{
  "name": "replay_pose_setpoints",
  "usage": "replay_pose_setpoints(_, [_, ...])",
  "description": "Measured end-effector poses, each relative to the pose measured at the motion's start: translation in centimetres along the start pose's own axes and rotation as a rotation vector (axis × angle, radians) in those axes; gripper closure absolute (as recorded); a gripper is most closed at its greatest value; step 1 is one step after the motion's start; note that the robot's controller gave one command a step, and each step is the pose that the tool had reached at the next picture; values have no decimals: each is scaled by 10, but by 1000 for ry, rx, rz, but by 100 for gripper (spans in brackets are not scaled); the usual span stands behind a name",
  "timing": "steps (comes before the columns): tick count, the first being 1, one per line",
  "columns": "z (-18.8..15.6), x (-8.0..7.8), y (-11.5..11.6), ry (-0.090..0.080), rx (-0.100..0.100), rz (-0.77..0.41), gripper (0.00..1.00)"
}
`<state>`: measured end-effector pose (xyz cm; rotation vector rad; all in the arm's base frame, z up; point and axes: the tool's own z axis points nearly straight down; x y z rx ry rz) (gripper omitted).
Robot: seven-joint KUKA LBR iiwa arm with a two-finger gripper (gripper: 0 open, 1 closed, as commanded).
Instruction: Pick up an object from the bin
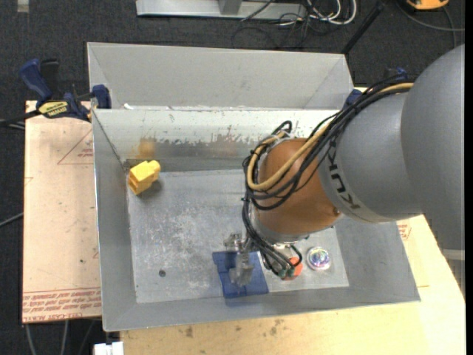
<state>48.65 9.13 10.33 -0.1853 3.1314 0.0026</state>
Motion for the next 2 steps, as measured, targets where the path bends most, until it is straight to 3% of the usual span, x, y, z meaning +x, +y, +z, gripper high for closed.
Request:
replay_pose_setpoints(1, [-18,-1,0,1,0,1,100])
replay_pose_setpoints(2, [-76,-3,0,-4,0,2,100])
